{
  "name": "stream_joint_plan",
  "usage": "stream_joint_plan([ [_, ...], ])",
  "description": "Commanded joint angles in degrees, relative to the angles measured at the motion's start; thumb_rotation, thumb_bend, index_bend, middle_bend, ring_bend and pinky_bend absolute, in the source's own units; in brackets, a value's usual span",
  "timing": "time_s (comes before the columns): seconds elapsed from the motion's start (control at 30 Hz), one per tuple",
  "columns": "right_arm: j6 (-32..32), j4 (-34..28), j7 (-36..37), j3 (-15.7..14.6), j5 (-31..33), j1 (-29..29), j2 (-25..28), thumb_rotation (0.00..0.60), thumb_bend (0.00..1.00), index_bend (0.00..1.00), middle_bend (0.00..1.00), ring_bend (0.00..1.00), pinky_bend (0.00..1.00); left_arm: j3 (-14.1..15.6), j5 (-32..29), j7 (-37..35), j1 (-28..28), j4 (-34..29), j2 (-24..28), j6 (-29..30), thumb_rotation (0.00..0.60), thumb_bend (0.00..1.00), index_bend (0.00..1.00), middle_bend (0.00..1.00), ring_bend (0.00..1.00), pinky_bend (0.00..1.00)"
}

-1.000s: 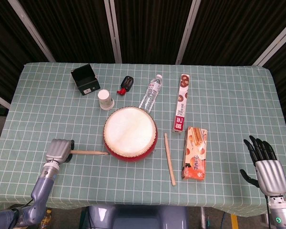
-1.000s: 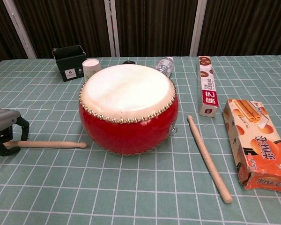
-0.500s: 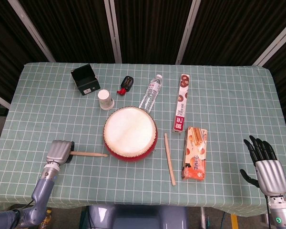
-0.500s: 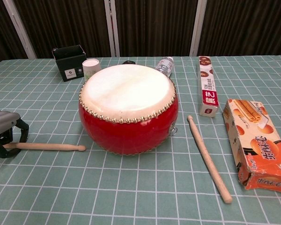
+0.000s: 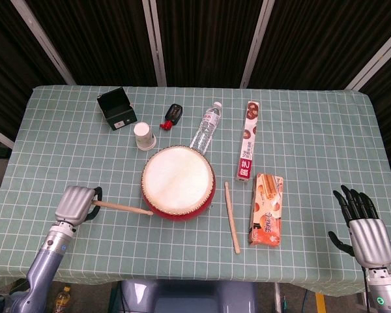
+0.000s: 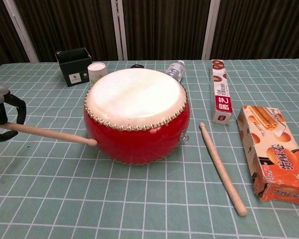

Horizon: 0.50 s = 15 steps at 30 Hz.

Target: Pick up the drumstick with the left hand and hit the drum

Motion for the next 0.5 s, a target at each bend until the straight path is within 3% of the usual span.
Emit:
stream_joint_plan([
  [0.03,-0.05,0.01,-0.04,0.03,0.15,-0.02,0.00,0.600,0.28,0.00,0.00,0.00,0.08,0.54,3.30,-1.54,0.84,-3.72,2.92,1.87,0.600,0.48,0.77,1.00,1.00,1.00],
  [0.27,0.06,0.07,-0.41,0.06,0.10,-0.06,-0.09,0.600,0.28,0.00,0.00,0.00,0.08,-1.45,5.80,-3.21,0.86,-8.86,5.71,3.91,0.600,0.48,0.78,1.00,1.00,1.00],
  [0.5,-0.08,-0.09,-0.77,0.10,0.29,-0.04,-0.15,0.600,0.28,0.00,0.00,0.00,0.08,-6.60,2.40,-0.96,-1.45,-12.49,6.11,4.76,0.600,0.48,0.78,1.00,1.00,1.00],
])
